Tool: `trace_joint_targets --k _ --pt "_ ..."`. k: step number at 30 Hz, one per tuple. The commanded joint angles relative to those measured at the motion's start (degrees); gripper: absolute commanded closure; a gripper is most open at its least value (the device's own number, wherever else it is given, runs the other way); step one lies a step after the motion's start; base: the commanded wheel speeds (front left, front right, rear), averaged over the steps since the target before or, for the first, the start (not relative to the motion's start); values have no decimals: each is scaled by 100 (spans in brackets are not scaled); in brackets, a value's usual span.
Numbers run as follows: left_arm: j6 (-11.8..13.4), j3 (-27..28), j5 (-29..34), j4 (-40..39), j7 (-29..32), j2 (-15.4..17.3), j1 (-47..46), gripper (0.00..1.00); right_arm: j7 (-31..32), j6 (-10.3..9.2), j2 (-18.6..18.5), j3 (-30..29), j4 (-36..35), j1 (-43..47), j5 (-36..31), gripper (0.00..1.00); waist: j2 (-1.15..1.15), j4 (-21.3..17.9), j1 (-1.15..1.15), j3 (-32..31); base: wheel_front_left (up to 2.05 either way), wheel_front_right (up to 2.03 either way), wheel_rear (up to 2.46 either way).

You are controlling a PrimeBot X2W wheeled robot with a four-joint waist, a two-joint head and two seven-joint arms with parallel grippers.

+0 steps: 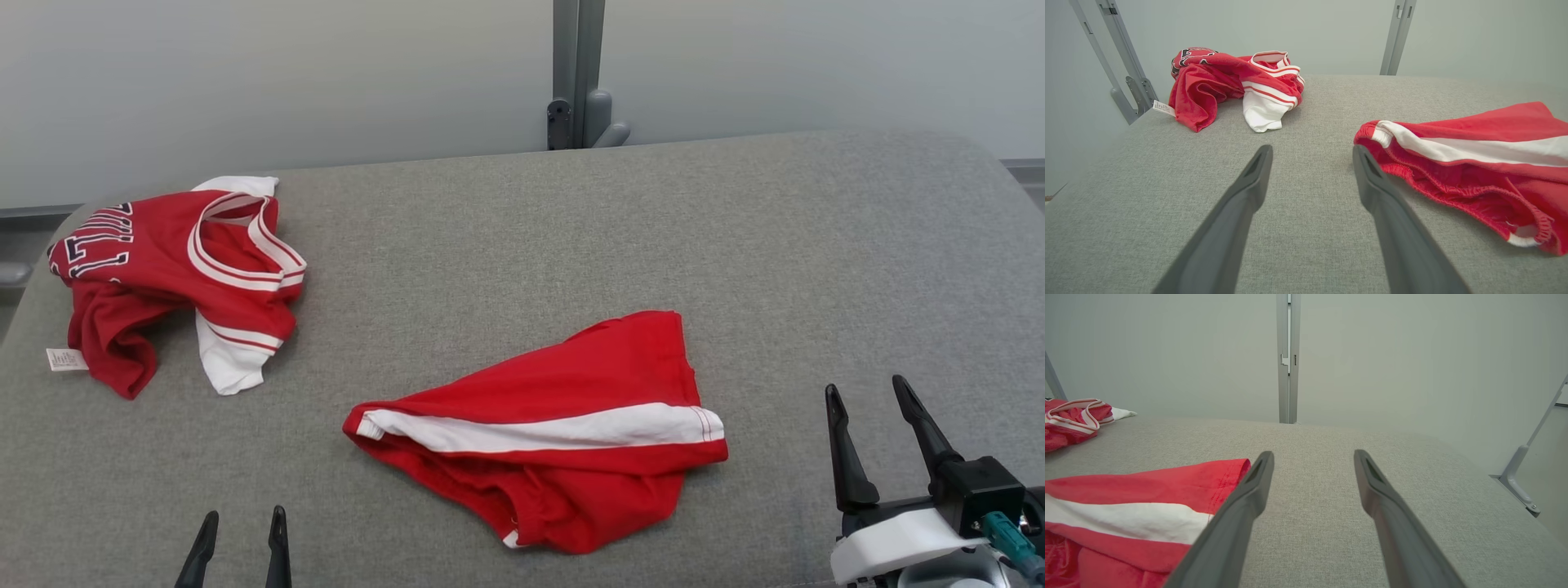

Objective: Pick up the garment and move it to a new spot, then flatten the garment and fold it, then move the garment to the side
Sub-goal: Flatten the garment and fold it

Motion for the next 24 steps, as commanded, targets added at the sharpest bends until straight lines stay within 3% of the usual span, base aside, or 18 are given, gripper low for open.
trace_joint_targets --k 1,24 --pt "-13 19 -36 -21 1 -13 -48 0 -19 -2 -9 10 11 -56 23 0 53 16 0 13 0 0 0" --pt "-14 38 -109 -123 0 -73 -239 0 -19 -2 -101 317 1 -143 179 0 53 66 0 73 0 0 0"
